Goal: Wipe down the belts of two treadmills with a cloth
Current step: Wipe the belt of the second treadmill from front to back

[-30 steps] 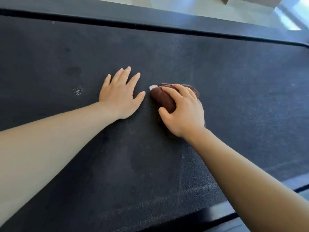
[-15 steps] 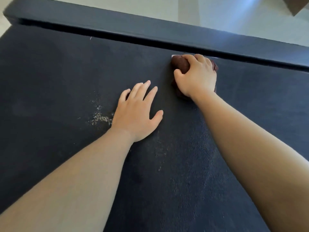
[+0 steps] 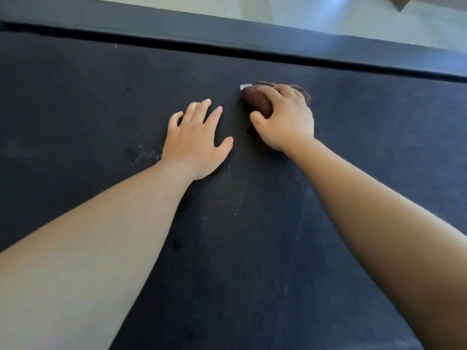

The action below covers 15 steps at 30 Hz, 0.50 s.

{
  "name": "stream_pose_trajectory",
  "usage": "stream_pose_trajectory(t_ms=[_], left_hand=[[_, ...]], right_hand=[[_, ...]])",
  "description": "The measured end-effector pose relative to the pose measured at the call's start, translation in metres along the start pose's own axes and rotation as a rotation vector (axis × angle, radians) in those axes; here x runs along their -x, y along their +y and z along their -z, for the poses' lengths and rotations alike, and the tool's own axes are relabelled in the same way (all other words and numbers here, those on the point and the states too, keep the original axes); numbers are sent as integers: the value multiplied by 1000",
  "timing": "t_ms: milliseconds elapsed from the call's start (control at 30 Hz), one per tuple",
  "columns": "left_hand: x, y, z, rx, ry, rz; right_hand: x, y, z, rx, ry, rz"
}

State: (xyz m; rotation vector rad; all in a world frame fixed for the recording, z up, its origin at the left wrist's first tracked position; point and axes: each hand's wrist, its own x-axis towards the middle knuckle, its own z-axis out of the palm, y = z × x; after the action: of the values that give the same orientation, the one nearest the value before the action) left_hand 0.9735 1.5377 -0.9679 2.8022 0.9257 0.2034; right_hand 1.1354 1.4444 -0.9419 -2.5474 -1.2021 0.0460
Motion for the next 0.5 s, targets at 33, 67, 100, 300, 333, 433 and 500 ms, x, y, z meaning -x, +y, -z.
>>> stream_pose_trajectory(t_ms=[33,67,100,300,333,433,500], left_hand=[[-3,0,1,5,-4,3],[-1,0,2,14,-13,-3],[3,0,3,14,-23,-13],[81,-8,12,11,-102,-211],[94,-11,14,28,-94,-230],[117,-13,19,59,-75,-272],[119,-14,17,75,-48,-278]], right_hand=[[17,-2,2,-8,13,-19],[39,-5,2,-5,32,-41],[60,-11,3,3,47,-57],[187,-60,8,2,51,-175],[208,-69,10,-6,50,-185],[262,-90,6,13,51,-182],[273,-92,3,20,77,-175]])
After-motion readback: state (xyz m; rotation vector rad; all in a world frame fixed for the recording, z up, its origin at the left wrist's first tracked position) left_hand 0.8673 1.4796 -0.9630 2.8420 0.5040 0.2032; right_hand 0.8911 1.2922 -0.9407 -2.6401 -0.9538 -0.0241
